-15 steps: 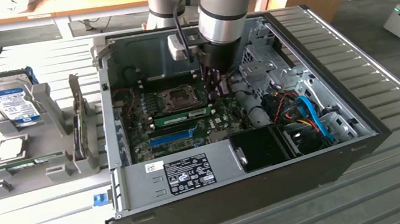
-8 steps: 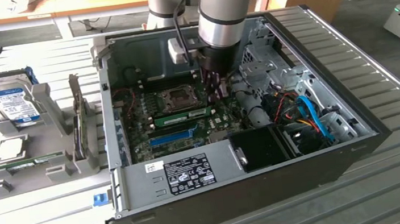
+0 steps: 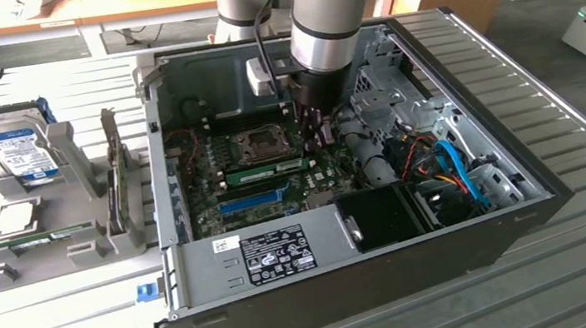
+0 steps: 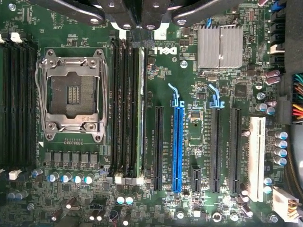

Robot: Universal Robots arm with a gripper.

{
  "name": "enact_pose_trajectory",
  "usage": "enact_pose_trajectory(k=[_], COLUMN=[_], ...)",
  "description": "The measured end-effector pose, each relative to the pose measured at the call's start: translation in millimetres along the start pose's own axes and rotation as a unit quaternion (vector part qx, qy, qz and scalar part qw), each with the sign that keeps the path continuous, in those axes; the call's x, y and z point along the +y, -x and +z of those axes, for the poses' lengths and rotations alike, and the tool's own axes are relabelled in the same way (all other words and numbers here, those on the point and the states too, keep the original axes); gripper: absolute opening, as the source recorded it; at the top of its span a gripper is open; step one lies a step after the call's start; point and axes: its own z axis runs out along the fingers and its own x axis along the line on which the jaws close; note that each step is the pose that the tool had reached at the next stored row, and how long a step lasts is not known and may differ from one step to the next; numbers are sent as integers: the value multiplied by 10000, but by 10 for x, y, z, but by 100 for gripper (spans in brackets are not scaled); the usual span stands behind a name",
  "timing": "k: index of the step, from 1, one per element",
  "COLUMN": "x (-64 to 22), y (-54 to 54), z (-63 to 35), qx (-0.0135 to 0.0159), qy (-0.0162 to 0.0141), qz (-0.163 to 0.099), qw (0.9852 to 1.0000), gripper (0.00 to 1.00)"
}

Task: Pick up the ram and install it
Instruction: 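Press down the ram until it locks into place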

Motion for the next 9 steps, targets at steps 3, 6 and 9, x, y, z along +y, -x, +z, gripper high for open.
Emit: enact_pose_trajectory(k=[3,6,9], x=[-1,-1,-1], y=[0,0,-1], z=[8,20,35], qx=[-3,-1,-1], qy=[-1,-1,0], qz=[0,0,0], qw=[10000,10000,10000], gripper=[11,11,11])
